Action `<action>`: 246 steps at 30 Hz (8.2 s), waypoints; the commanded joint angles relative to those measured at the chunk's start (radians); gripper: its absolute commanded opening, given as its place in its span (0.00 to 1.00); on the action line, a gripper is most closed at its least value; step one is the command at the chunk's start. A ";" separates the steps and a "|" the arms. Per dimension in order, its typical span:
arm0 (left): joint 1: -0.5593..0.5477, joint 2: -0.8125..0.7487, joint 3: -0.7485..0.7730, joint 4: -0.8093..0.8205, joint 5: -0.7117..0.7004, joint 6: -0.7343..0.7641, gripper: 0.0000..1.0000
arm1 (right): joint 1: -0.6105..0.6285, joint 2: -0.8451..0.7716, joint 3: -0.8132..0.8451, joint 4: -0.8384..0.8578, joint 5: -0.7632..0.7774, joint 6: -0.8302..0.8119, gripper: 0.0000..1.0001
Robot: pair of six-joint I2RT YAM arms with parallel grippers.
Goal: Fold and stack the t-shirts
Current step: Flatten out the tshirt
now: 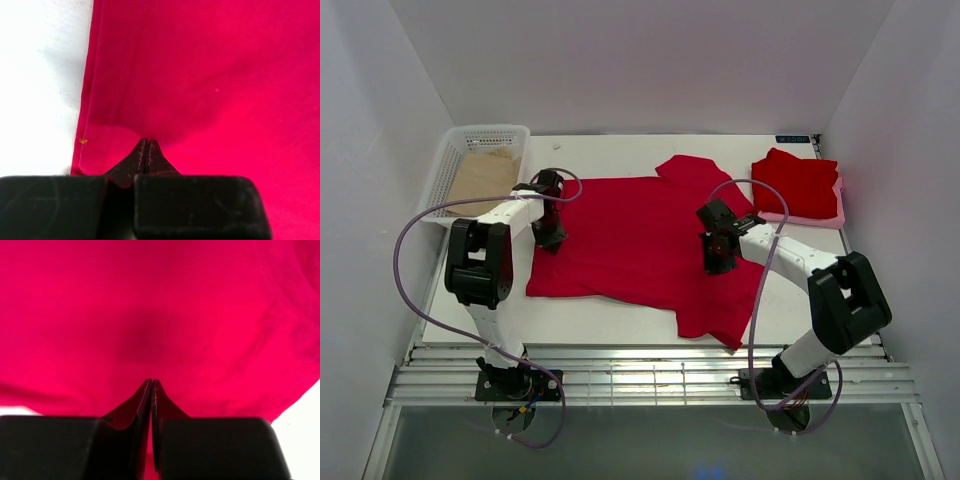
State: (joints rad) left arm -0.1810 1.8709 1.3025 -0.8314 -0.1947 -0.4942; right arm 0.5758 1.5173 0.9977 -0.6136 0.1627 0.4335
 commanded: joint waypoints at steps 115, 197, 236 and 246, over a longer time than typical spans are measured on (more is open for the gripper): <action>0.005 -0.331 -0.220 0.055 0.000 0.023 0.04 | -0.261 0.147 0.081 0.107 -0.287 -0.148 0.08; -0.098 -0.543 -0.410 -0.038 0.087 -0.093 0.00 | -0.246 0.136 -0.007 0.133 -0.356 -0.167 0.08; -0.163 -0.049 -0.048 -0.038 -0.115 -0.169 0.00 | -0.238 0.474 0.574 0.011 -0.276 -0.177 0.08; -0.049 0.246 0.159 -0.040 -0.071 -0.080 0.00 | -0.252 0.698 0.788 -0.054 -0.256 -0.185 0.08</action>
State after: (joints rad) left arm -0.2737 2.0193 1.4414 -0.9508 -0.2581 -0.6056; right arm 0.3321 2.1834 1.7267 -0.6113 -0.1085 0.2611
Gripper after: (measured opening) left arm 0.017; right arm 0.078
